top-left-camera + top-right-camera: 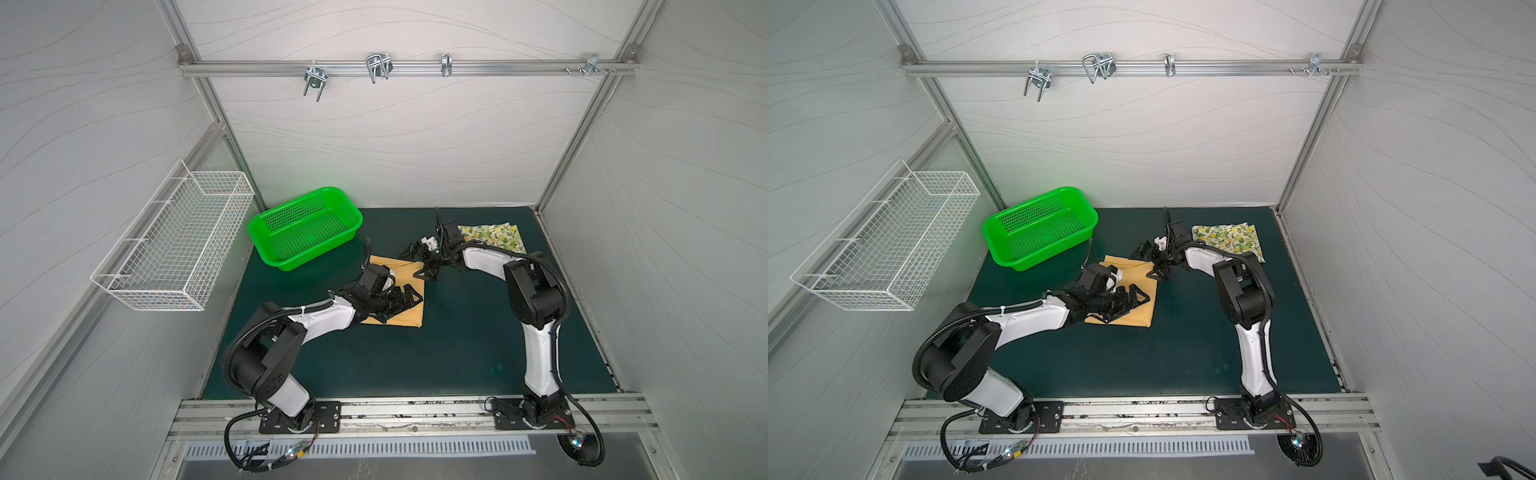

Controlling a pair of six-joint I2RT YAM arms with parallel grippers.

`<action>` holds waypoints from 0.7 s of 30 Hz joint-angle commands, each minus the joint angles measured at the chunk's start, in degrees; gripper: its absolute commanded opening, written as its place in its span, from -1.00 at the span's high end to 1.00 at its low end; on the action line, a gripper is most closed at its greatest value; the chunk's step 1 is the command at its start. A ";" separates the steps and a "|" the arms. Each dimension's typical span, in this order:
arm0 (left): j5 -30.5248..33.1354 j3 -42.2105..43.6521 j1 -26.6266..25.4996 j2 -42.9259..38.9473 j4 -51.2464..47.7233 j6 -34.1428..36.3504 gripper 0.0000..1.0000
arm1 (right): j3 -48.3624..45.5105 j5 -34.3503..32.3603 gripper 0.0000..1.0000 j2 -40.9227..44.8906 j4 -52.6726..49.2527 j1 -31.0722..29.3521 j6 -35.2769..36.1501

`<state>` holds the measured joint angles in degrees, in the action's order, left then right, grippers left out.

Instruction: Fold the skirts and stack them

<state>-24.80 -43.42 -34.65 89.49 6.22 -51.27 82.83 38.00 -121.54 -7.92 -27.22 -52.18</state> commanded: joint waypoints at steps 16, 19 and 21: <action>-0.62 4.26 7.86 4.64 1.41 3.46 -0.96 | -18.08 -2.83 -0.99 3.83 15.43 2.96 -6.09; -0.85 3.88 8.84 6.83 1.12 4.26 -0.96 | -22.08 -3.52 -0.98 5.94 19.31 2.97 -7.94; -0.75 3.15 9.40 8.24 0.49 4.88 -0.95 | -24.11 -3.89 -0.99 7.21 21.05 2.97 -8.64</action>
<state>-28.32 -40.42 -26.48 93.91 11.31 -48.62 62.57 38.28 -114.45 14.72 -24.62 -58.17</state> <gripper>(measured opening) 0.979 0.992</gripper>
